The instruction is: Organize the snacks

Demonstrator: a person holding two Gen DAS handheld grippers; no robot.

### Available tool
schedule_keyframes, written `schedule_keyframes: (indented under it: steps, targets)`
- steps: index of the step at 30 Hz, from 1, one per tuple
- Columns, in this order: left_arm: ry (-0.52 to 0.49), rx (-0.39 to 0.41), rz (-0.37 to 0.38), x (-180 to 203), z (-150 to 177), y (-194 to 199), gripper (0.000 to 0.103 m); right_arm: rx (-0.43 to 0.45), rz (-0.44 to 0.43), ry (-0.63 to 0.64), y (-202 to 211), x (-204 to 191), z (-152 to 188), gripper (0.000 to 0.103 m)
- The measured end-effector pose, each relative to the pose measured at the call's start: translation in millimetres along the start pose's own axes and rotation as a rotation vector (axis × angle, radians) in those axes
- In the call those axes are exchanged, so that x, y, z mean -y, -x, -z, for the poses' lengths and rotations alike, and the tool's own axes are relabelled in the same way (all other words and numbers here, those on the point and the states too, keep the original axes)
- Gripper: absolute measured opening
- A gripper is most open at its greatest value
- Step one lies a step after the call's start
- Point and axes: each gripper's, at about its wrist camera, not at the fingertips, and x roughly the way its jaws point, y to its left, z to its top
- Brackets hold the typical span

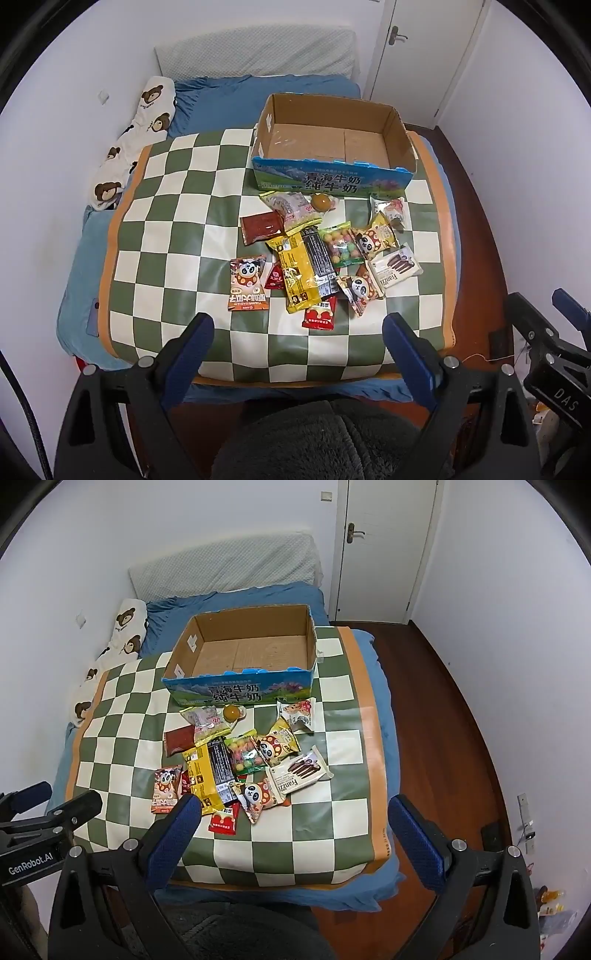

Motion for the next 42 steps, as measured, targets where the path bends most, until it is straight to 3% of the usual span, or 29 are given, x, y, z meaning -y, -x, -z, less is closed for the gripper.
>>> schedule_keyframes:
  steps: [42]
  targets:
    - [0.003,0.017,0.025,1,-6,4,0.093,0.016,-0.029,0.002,15,-9,-3,0.103]
